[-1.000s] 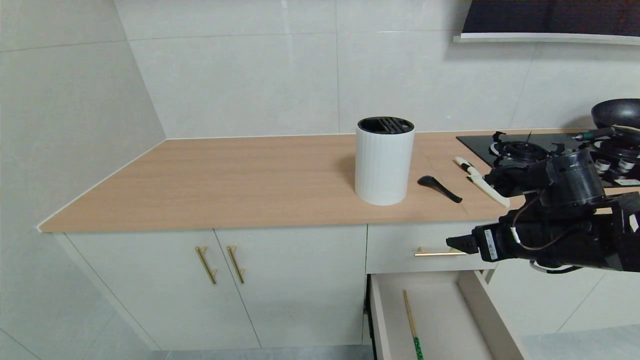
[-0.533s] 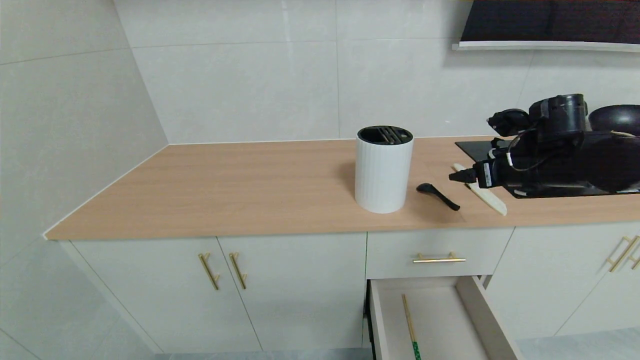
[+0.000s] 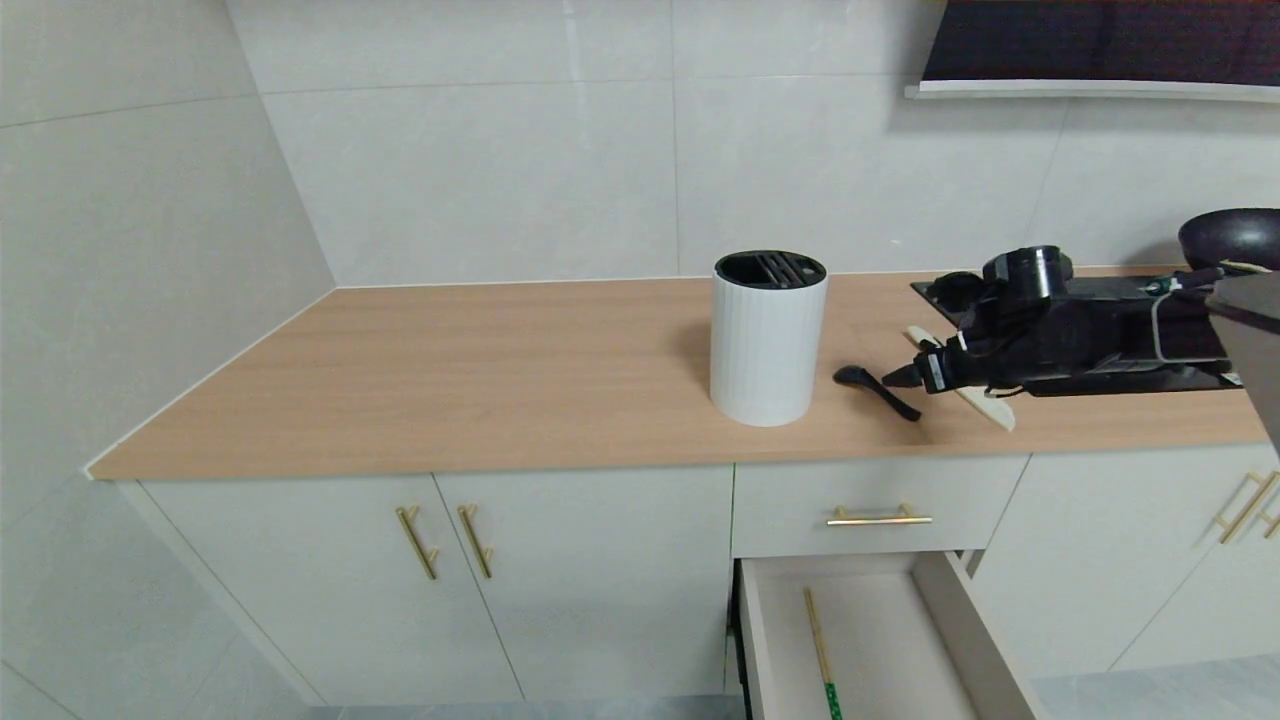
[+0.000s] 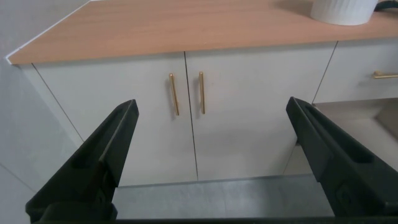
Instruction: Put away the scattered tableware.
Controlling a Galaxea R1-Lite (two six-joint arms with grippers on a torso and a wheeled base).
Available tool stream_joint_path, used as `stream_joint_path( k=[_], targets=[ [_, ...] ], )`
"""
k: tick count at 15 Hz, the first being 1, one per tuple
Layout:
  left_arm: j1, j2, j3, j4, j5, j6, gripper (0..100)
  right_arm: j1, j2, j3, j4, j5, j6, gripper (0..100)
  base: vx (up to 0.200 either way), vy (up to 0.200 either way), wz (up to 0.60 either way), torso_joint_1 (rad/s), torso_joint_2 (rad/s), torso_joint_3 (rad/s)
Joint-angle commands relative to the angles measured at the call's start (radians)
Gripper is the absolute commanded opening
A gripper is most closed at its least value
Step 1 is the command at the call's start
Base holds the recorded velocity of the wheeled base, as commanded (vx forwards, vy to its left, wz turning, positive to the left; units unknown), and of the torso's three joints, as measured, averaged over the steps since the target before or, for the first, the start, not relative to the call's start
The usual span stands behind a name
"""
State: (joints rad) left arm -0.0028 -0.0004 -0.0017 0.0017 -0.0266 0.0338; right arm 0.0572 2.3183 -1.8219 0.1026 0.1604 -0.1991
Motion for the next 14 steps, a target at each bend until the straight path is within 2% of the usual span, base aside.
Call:
stream_joint_path(
  k=[1, 6, 14],
  targets=[
    [0.0, 0.0, 0.0, 0.0, 0.001, 0.0, 100, 0.009, 0.069, -0.01, -0.003, 0.001, -0.003, 100, 0.0, 0.0, 0.0, 0.0, 0.0, 0.0],
    [0.0, 0.0, 0.0, 0.0, 0.001, 0.0, 100, 0.018, 0.113, -0.016, -0.106, -0.001, 0.001, 100, 0.0, 0.0, 0.0, 0.0, 0.0, 0.0],
    [0.0, 0.0, 0.0, 0.0, 0.001, 0.0, 100, 0.015, 0.174, -0.077, -0.109, 0.025, 0.007, 100, 0.0, 0.0, 0.0, 0.0, 0.0, 0.0]
  ],
)
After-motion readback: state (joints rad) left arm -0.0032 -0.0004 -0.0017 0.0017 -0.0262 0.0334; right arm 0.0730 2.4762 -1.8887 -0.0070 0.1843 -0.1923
